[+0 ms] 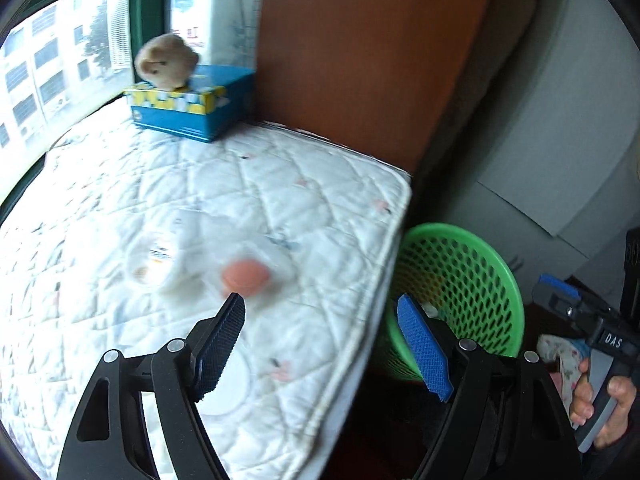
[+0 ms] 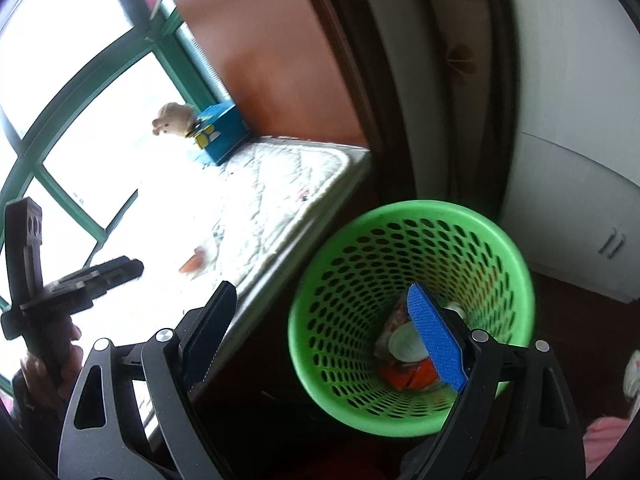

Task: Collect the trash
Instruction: 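Grasp the clear lidded tray with the right tool while the left tool grasps the clear round lid, then carry both items over the green basket and open both tools, then grasp the orange snack piece with the right tool while the left tool grasps the round jasmine-tea cup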

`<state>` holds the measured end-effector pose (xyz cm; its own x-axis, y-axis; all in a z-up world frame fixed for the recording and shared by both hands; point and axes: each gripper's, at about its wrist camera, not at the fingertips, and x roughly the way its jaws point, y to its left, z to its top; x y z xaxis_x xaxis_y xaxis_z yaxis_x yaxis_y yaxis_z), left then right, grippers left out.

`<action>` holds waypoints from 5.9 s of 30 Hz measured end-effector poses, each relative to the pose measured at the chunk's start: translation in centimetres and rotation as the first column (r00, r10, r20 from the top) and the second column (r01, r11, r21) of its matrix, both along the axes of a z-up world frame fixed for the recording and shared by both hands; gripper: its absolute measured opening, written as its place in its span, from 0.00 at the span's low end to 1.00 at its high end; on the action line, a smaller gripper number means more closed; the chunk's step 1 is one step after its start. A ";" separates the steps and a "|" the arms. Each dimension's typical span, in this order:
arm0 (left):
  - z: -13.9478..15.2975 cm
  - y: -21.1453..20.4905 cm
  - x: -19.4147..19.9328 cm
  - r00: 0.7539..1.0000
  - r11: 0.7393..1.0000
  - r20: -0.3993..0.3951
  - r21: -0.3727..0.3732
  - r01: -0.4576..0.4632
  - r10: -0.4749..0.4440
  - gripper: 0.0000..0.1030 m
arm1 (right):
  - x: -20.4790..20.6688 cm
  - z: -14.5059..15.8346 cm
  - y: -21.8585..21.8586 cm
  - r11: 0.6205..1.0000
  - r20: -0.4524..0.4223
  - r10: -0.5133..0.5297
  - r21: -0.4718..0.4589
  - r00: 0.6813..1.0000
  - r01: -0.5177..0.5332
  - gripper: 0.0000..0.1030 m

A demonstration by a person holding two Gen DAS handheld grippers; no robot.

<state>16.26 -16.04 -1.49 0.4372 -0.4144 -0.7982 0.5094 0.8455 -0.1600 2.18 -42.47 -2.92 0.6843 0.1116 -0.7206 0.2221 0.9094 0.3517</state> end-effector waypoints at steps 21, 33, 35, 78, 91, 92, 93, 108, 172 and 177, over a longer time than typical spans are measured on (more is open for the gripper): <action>1.4 12.8 5.9 0.966 0.966 0.019 0.017 -0.256 0.256 0.74 | 10.5 -1.1 13.1 0.952 -0.047 0.297 -0.065 0.954 -0.300 0.84; -0.7 17.6 7.2 0.944 0.944 -0.027 0.020 -0.329 0.329 0.74 | 16.1 -3.7 20.0 0.876 -0.116 0.425 -0.194 0.898 -0.440 0.91; -1.1 18.5 7.3 0.939 0.940 -0.040 0.018 -0.341 0.341 0.74 | 16.9 -4.2 20.6 0.860 -0.133 0.438 -0.226 0.889 -0.457 0.91; -9.5 11.2 3.5 0.980 0.993 -0.179 0.089 -0.077 0.092 0.08 | 12.6 -2.0 14.2 0.916 -0.078 0.355 -0.172 0.932 -0.364 0.73; -5.9 10.2 1.5 0.990 0.996 -0.121 0.061 -0.062 0.069 0.05 | 8.7 -1.8 8.5 0.956 -0.073 0.225 -0.177 0.972 -0.234 0.73; -5.6 10.0 1.3 0.991 0.997 -0.118 0.055 -0.057 0.063 0.05 | 8.4 -1.9 8.0 0.958 -0.076 0.214 -0.176 0.974 -0.224 0.73; -5.3 9.7 1.2 0.991 0.998 -0.119 0.046 -0.053 0.058 0.05 | 8.1 -2.0 7.6 0.961 -0.078 0.203 -0.178 0.976 -0.214 0.73; -1.7 2.4 -0.3 0.994 0.998 -0.088 -0.014 0.066 -0.067 0.05 | 3.9 -3.6 0.2 0.981 -0.121 0.028 -0.185 0.992 -0.050 0.75; -4.1 6.9 6.4 0.998 0.989 -0.015 0.140 -0.052 0.055 0.65 | 4.1 0.0 5.1 0.977 -0.062 0.142 -0.153 0.988 -0.150 0.80; -5.3 7.6 7.8 1.000 0.988 0.005 0.151 -0.018 0.018 0.72 | 5.6 -0.2 7.5 0.969 -0.074 0.183 -0.156 0.980 -0.193 0.81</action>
<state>24.02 -8.43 -6.81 0.4461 -0.2811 -0.8497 0.4943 0.8689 -0.0280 7.81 -35.01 -3.10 0.6180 0.1125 -0.7781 0.0578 0.9805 0.1877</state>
